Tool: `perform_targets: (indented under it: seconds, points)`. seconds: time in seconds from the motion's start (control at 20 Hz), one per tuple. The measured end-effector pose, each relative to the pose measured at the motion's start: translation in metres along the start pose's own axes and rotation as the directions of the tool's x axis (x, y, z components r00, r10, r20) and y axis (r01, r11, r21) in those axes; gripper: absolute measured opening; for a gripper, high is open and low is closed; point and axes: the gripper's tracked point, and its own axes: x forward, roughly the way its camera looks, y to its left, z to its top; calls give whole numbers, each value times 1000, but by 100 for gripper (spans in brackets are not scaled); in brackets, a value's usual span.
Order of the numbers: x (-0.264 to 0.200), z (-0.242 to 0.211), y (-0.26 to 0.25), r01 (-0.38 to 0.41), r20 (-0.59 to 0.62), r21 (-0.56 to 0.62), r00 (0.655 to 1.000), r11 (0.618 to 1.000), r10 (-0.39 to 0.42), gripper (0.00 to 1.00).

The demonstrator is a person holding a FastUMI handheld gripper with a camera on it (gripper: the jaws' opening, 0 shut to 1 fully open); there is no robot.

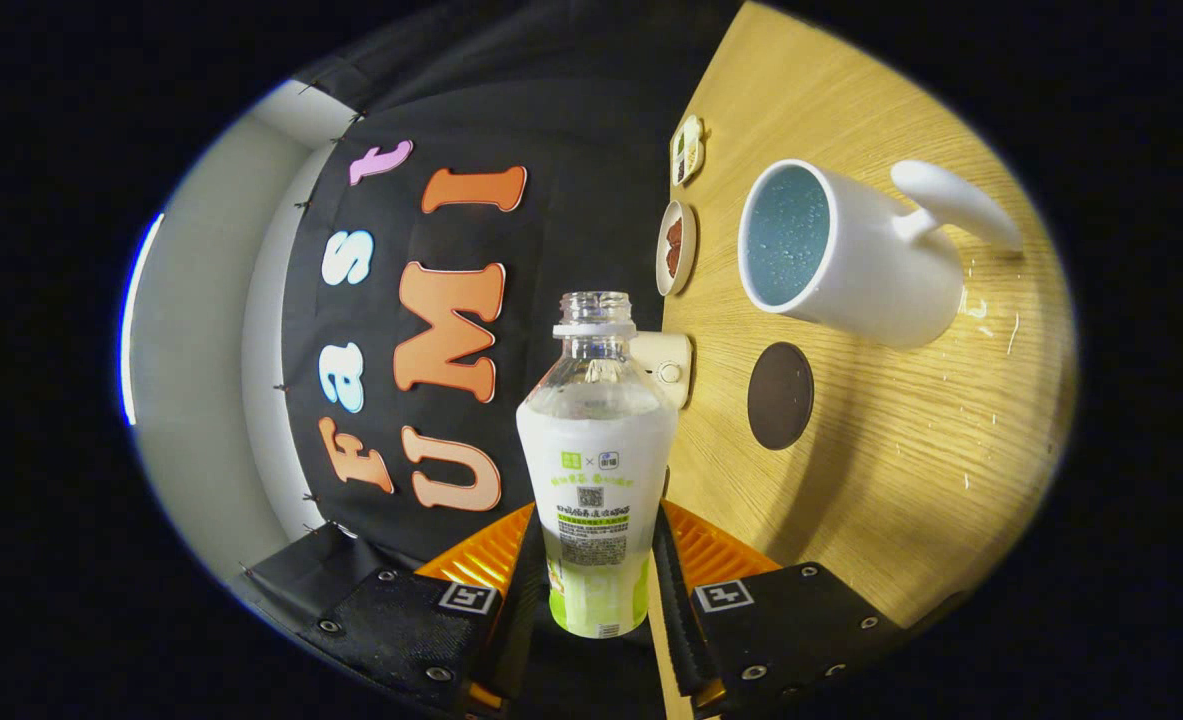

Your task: Take the bottle from table, then pour the juice into the cup, finally place the bottle on the coaster

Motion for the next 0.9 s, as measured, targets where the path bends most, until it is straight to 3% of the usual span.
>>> perform_targets:
  seconds: [0.9]
  points:
    - [1, 20, 3, -10, 51, 265, 999, 964, -4, 57]
